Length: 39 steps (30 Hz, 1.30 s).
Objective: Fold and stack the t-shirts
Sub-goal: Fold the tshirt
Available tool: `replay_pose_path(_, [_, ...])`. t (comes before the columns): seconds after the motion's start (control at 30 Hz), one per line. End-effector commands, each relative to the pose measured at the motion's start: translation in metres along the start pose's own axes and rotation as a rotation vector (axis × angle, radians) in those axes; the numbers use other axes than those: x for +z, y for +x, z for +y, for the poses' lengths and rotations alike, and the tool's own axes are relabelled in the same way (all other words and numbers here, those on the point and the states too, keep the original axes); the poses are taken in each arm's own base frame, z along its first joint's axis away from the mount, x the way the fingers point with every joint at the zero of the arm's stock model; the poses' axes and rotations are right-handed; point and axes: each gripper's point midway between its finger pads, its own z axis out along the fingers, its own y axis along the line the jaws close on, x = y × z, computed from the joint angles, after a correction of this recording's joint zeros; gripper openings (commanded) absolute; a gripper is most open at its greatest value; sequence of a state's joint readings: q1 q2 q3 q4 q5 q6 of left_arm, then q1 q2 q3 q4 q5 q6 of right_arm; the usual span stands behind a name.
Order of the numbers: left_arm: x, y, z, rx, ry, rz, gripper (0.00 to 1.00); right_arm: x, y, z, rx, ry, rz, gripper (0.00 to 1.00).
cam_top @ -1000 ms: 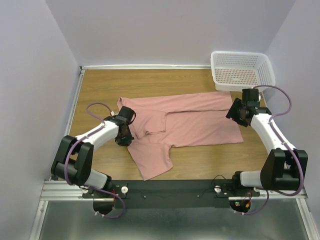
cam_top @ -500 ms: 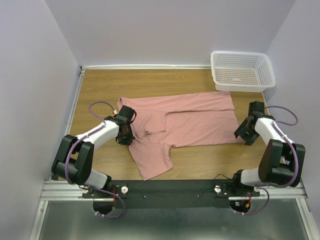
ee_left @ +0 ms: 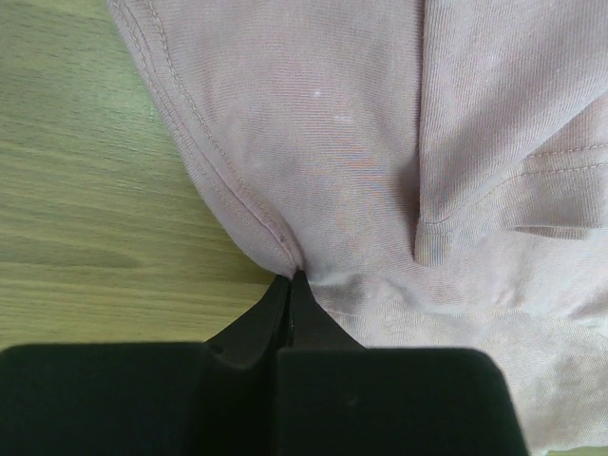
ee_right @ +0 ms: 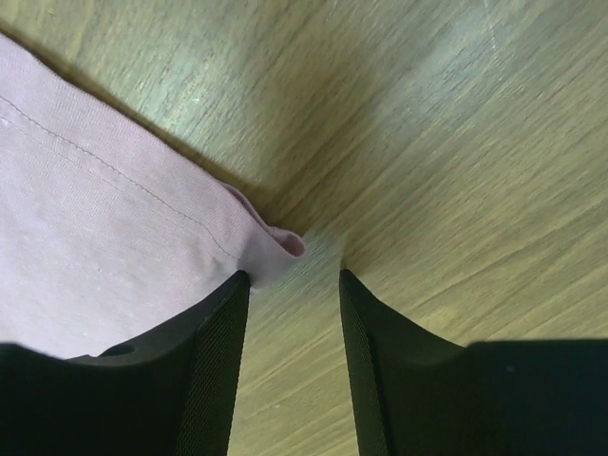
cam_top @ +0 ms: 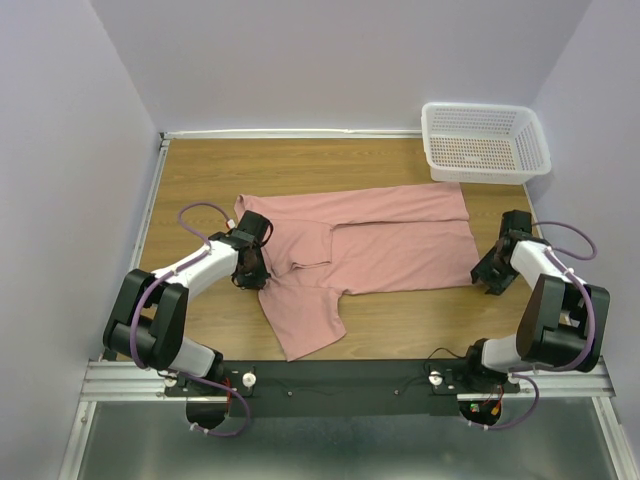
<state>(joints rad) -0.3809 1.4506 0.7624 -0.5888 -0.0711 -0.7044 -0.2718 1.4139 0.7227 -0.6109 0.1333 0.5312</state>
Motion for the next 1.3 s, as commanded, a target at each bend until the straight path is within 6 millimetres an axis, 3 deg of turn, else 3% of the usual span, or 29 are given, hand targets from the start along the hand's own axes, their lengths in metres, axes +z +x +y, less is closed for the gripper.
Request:
replay_pose_path(0.0, [0.004,0.009,0.004,-0.001,-0.015,0.036,0.0,0.011,0.001,0.003,0.031,-0.023,0.0,0.5])
replay_pose_path(0.23, [0.001,0.008,0.005,0.004,-0.022,0.04,0.0,-0.015,-0.023,0.016,0.063,-0.1,-0.108,0.49])
replay_pose_path(0.37, [0.0,0.007,0.005,0.006,-0.026,0.039,0.0,-0.02,-0.029,0.017,0.076,-0.101,-0.13,0.49])
replay_pose_path(0.9, [0.0,0.003,0.002,0.015,-0.017,0.033,0.0,0.019,-0.004,-0.003,0.053,-0.002,-0.056,0.48])
replay_pose_path(0.97, [-0.002,0.002,0.002,0.018,-0.017,0.029,0.0,0.019,-0.003,-0.004,0.051,-0.002,-0.054,0.41])
replay_pose_path(1.0, [-0.003,0.001,0.002,0.02,-0.013,0.026,0.0,0.018,-0.002,-0.004,0.054,-0.008,-0.055,0.3])
replay_pose_path(1.17, [-0.007,0.0,0.007,0.033,-0.015,0.022,0.0,0.006,-0.002,0.001,0.057,-0.044,-0.061,0.04])
replay_pose_path(1.27, [-0.012,0.0,0.009,0.036,-0.015,0.019,0.0,-0.01,-0.01,0.003,0.055,-0.058,-0.078,0.01])
